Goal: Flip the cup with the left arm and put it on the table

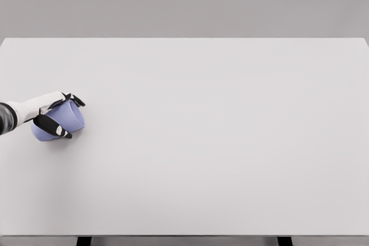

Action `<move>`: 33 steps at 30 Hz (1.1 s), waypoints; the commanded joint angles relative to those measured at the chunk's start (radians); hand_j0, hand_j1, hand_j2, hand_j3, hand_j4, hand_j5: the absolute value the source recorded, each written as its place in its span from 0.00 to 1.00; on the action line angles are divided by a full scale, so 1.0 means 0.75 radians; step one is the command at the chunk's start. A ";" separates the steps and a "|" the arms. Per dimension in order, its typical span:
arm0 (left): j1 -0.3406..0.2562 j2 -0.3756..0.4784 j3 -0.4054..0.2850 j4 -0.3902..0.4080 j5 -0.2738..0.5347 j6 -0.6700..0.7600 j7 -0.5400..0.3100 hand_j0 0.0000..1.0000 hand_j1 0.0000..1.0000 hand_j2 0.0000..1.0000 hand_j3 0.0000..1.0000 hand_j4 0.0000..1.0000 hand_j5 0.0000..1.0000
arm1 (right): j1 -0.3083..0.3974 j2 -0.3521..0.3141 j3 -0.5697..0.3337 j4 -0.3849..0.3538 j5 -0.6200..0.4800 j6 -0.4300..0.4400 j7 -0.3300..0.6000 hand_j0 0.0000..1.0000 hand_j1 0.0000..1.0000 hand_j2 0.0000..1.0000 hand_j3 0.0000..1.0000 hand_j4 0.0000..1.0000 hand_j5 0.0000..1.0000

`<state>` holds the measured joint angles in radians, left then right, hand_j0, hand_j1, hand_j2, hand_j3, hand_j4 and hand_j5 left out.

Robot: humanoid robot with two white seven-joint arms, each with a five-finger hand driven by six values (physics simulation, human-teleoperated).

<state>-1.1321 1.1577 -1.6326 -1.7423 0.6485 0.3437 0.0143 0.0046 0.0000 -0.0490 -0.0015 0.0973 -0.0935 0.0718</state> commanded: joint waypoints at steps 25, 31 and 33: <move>0.323 -0.093 0.371 0.480 0.297 -0.912 -0.309 0.58 0.58 0.58 0.58 0.58 0.58 | 0.000 0.000 0.000 0.000 -0.001 0.000 0.000 1.00 1.00 1.00 1.00 1.00 1.00; 0.366 -0.106 0.410 0.507 0.403 -1.092 -0.520 0.59 0.59 0.59 0.59 0.59 0.59 | 0.000 0.000 0.000 0.000 0.001 0.000 0.000 1.00 1.00 1.00 1.00 1.00 1.00; 0.366 -0.102 0.412 0.513 0.442 -1.139 -0.547 0.59 0.59 0.59 0.59 0.59 0.59 | 0.000 0.000 0.000 0.000 -0.001 0.000 0.000 1.00 1.00 1.00 1.00 1.00 1.00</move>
<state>-0.8559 1.0824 -1.3344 -1.3661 0.9512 -0.4709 -0.3634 0.0046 0.0000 -0.0490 -0.0015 0.0971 -0.0935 0.0717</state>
